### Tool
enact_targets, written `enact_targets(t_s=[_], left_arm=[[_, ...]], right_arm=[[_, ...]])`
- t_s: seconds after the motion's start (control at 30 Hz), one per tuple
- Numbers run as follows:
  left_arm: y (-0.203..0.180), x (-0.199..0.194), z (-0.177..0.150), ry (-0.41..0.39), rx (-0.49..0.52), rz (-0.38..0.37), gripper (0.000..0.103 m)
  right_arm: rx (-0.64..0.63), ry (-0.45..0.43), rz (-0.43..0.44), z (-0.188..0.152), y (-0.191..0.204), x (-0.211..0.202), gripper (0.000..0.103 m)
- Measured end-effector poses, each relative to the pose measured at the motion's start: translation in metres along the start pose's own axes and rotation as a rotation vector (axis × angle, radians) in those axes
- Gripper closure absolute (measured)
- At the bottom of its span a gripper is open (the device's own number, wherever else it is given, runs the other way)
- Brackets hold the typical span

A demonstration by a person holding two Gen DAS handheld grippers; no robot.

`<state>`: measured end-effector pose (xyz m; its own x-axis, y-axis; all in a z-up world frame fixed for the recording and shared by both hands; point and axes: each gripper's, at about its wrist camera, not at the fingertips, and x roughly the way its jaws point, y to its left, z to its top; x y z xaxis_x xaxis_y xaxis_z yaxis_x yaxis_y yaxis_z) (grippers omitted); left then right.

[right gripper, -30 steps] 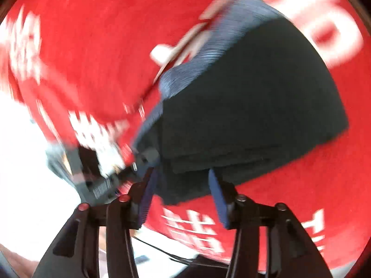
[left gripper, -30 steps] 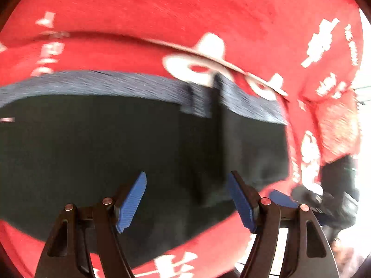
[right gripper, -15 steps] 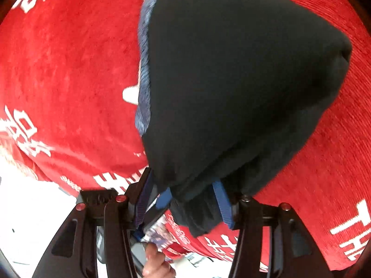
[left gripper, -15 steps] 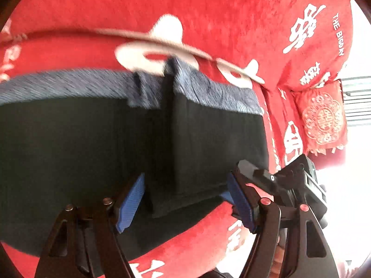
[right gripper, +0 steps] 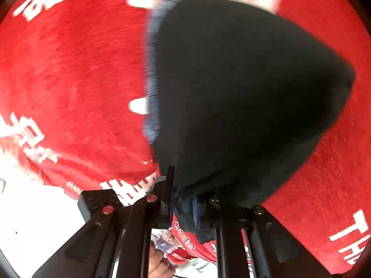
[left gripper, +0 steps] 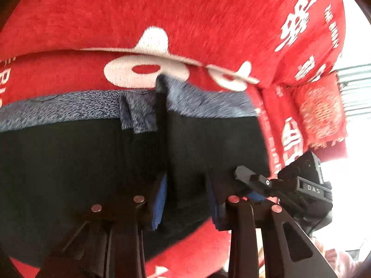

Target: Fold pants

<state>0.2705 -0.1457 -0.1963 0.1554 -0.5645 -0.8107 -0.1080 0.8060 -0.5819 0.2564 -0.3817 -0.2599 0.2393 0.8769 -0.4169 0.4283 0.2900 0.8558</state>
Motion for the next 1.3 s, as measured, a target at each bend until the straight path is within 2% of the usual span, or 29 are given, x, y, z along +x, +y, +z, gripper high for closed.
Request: enact_targets(t_s=[0.1,0.23,0.3,0.37,0.4,0.43,0.5,0.53,0.57,0.6,0.63,0.7,0.8,0.87,0.93,1.0,1.03,1.07,1.1,1.17,1.23,1.3], left_arm=[[-0.006,-0.015,-0.012,-0.020,0.029,0.039,0.069],[0.003,-0.005,-0.026,-0.024,0.040,0.226,0.069],[0.015,0.002,-0.026,-0.008,-0.007,0.263,0.069],[0.022,0.000,-0.026,-0.011,-0.039,0.255,0.068],[0.021,-0.004,-0.026,-0.023,-0.041,0.257,0.068],[0.019,-0.010,-0.026,-0.037,-0.028,0.271,0.068],[0.011,-0.019,-0.024,-0.057,0.003,0.294,0.068],[0.005,-0.025,-0.022,-0.066,0.018,0.300,0.068],[0.001,-0.029,-0.019,-0.076,0.032,0.305,0.063],[-0.005,-0.032,-0.016,-0.089,0.046,0.309,0.043],[-0.012,-0.033,-0.012,-0.112,0.057,0.314,0.034],[-0.022,-0.029,-0.003,-0.131,0.080,0.319,0.034],[-0.033,-0.003,0.010,-0.115,0.091,0.387,0.034],[-0.033,0.010,0.012,-0.103,0.089,0.429,0.034],[-0.026,0.025,0.012,-0.085,0.074,0.471,0.034],[-0.013,0.035,0.006,-0.067,0.045,0.510,0.034],[-0.009,0.035,0.003,-0.068,0.040,0.523,0.034],[-0.004,0.034,0.000,-0.131,0.004,0.551,0.034],[0.003,0.030,-0.004,-0.127,-0.023,0.515,0.034],[0.009,0.024,-0.009,-0.129,-0.041,0.499,0.034],[0.014,0.012,-0.016,-0.137,-0.036,0.520,0.034],[0.021,0.000,-0.023,-0.141,-0.044,0.528,0.034]], right_arm=[[-0.060,0.045,-0.031,-0.007,0.009,0.000,0.089],[-0.071,0.079,-0.158,-0.017,-0.013,0.020,0.090],[-0.028,0.080,-0.176,-0.015,-0.031,0.029,0.089],[-0.034,0.095,-0.172,-0.014,-0.029,0.029,0.086],[-0.086,0.137,-0.201,-0.016,-0.020,0.029,0.079],[-0.149,0.193,-0.234,-0.019,-0.008,0.029,0.066],[-0.248,0.269,-0.258,-0.023,0.018,0.025,0.056],[-0.315,0.284,-0.232,-0.024,0.036,0.017,0.056],[-0.379,0.270,-0.223,-0.022,0.052,0.006,0.056],[-0.431,0.245,-0.228,-0.017,0.066,-0.002,0.061],[-0.477,0.211,-0.249,-0.011,0.080,-0.004,0.072],[-0.540,0.114,-0.335,0.016,0.100,-0.014,0.079],[-0.538,0.025,-0.413,0.059,0.105,-0.010,0.079],[-0.575,0.007,-0.487,0.079,0.106,0.007,0.079],[-0.608,0.031,-0.551,0.093,0.097,0.017,0.079],[-0.648,0.067,-0.632,0.093,0.083,0.040,0.079],[-0.670,0.059,-0.646,0.089,0.082,0.049,0.079],[-0.696,0.036,-0.658,0.083,0.083,0.053,0.079],[-0.726,0.031,-0.674,0.074,0.088,0.057,0.079],[-0.755,0.045,-0.672,0.058,0.093,0.063,0.078],[-0.776,0.068,-0.670,0.048,0.098,0.068,0.076],[-0.778,0.139,-0.633,0.034,0.101,0.081,0.076]])
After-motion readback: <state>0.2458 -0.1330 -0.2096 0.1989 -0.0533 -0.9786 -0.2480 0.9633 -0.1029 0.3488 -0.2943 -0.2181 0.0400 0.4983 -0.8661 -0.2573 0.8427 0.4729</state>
